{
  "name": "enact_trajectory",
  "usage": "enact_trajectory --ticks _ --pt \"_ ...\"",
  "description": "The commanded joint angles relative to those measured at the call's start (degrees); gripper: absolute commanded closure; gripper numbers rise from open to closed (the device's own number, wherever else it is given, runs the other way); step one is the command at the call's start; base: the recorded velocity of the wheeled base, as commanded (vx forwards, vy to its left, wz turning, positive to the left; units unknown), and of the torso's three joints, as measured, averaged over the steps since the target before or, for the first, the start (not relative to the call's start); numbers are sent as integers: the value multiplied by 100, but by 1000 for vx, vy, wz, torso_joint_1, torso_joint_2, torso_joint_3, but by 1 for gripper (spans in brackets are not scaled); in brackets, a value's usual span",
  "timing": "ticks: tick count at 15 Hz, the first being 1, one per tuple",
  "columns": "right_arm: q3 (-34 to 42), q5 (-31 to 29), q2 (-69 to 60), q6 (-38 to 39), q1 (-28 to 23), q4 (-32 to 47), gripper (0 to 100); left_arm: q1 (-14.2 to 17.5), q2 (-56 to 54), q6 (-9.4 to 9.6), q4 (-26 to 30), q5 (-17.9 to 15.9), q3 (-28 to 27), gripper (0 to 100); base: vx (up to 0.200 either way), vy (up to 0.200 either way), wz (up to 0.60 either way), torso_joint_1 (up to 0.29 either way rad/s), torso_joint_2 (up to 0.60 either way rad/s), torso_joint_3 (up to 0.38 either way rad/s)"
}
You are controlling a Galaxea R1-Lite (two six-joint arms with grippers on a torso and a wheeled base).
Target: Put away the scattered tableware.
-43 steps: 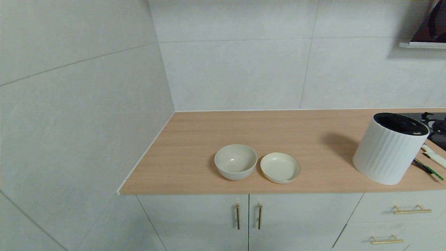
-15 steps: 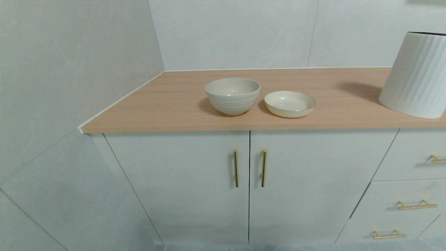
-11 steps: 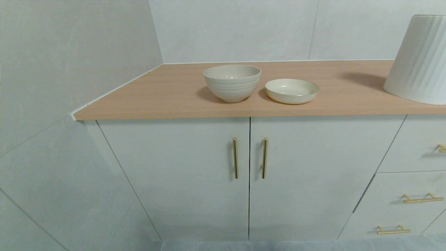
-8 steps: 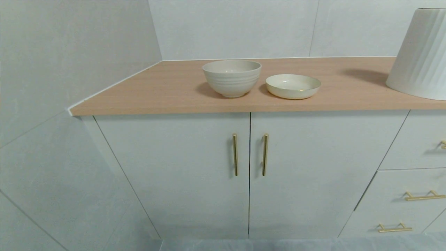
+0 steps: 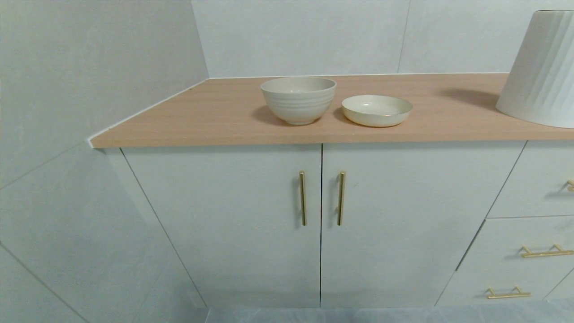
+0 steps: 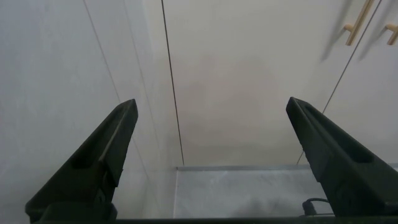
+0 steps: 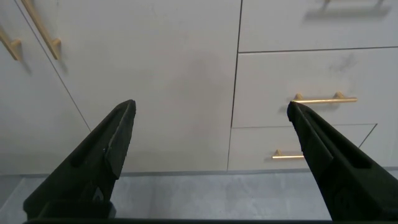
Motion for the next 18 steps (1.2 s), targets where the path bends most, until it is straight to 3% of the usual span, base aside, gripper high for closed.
enact_trajectory --ticks 1,6,7,10,14,18 --pt "1 1 7 -11 -1 0 0 0 0 2 -1 1 1 0 0 0 0 0 0 0" --pt "-8 -8 7 -90 -1 -18 0 0 0 2 -1 1 1 0 0 0 0 0 0 0" --pt "-298 177 7 24 -1 -360 0 0 0 2 -1 1 1 0 0 0 0 0 0 0" --pt "-605 1126 218 129 43 79 0 0 0 2 -1 1 1 0 0 0 0 0 0 0" --pt "-1150 1504 1493 121 61 352 0 0 0 2 -1 1 1 0 0 0 0 0 0 0" --pt "-1950 2401 3514 138 377 325 0 0 0 11 -1 1 1 0 0 0 0 0 0 0"
